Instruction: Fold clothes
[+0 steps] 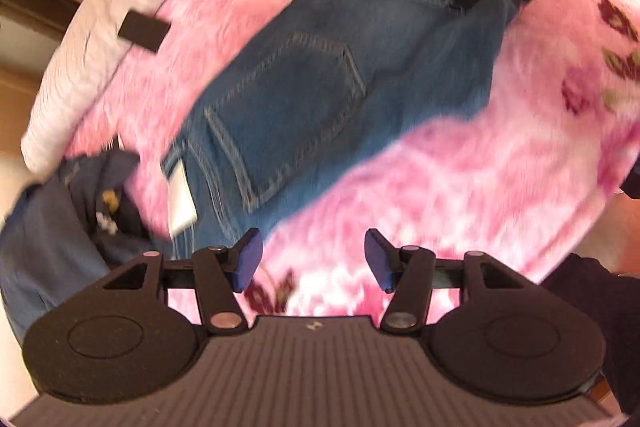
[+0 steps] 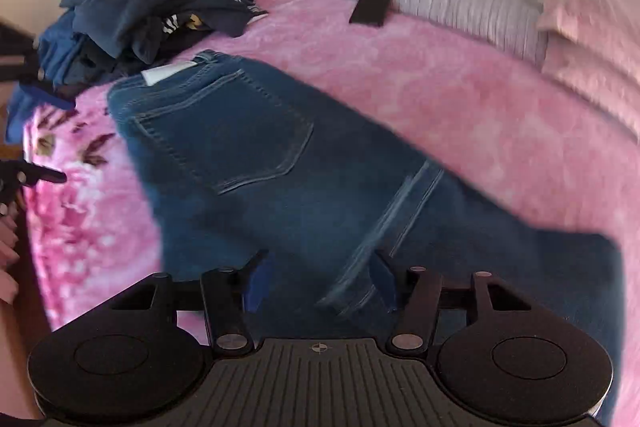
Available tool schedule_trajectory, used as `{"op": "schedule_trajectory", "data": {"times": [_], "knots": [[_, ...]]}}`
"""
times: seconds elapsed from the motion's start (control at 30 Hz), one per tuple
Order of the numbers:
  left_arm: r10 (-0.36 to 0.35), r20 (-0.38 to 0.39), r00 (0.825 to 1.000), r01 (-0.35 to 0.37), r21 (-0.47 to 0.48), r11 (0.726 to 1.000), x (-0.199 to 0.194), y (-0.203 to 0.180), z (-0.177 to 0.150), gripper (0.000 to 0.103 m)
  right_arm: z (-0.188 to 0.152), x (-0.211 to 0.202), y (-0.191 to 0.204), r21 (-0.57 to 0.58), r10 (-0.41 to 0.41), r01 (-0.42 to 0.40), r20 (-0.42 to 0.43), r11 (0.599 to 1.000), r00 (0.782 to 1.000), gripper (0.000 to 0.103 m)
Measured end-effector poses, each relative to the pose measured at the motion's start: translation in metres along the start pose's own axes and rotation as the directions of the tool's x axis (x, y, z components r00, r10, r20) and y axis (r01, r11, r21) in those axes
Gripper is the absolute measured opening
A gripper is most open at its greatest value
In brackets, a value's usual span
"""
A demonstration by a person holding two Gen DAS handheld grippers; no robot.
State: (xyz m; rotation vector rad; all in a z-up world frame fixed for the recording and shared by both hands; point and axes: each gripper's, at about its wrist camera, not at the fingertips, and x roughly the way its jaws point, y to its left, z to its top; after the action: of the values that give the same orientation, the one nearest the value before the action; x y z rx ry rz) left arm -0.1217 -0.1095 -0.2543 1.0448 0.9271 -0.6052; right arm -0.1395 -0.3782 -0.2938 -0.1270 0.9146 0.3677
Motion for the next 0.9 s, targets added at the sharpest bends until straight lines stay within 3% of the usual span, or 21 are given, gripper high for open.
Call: {"op": "schedule_trajectory", "data": {"times": [0.1,0.17,0.33,0.43,0.57,0.63,0.7,0.77,0.83,0.9], "knots": [[-0.027,0.014,1.000,0.027,-0.019,0.999,0.004,-0.002,-0.011,0.052,-0.005,-0.016,-0.013,0.078,-0.037,0.039,-0.020,0.996,0.999,0.057],[-0.045,0.043,0.998,0.047,-0.028,0.999,0.006,-0.007,-0.001,0.052,-0.009,-0.027,-0.033,0.139,-0.082,0.087,-0.037,0.986,0.996,0.057],[-0.110,0.146,0.983,0.119,-0.060,0.991,0.016,-0.026,0.058,0.052,-0.021,-0.044,-0.115,0.327,-0.196,0.218,-0.101,0.919,0.975,0.058],[-0.149,0.207,0.967,0.168,-0.080,0.983,0.022,-0.037,0.096,0.052,-0.028,-0.047,-0.167,0.447,-0.222,0.234,-0.080,0.863,0.972,0.058],[-0.217,0.256,0.942,0.258,-0.139,0.956,0.046,-0.048,0.162,0.052,-0.037,-0.027,-0.219,0.492,-0.174,0.183,-0.065,0.851,0.983,0.058],[-0.238,0.249,0.939,0.288,-0.188,0.939,0.062,-0.045,0.186,0.052,-0.044,-0.008,-0.240,0.512,-0.096,0.169,-0.165,0.842,0.982,0.058],[-0.274,0.236,0.932,0.335,-0.276,0.901,0.078,-0.034,0.203,0.052,-0.038,-0.011,-0.251,0.494,-0.044,0.117,-0.158,0.862,0.987,0.058],[-0.316,0.207,0.926,0.375,-0.392,0.840,0.096,-0.018,0.209,0.054,-0.031,-0.024,-0.263,0.481,-0.012,0.063,-0.110,0.874,0.994,0.058],[-0.365,0.184,0.912,0.407,-0.504,0.762,0.115,-0.005,0.208,0.054,-0.025,-0.032,-0.274,0.466,-0.025,0.060,-0.080,0.883,0.996,0.058],[-0.428,0.189,0.884,0.447,-0.613,0.652,0.134,0.006,0.203,0.052,-0.021,-0.030,-0.287,0.462,-0.021,0.057,-0.083,0.885,0.996,0.058]]}}
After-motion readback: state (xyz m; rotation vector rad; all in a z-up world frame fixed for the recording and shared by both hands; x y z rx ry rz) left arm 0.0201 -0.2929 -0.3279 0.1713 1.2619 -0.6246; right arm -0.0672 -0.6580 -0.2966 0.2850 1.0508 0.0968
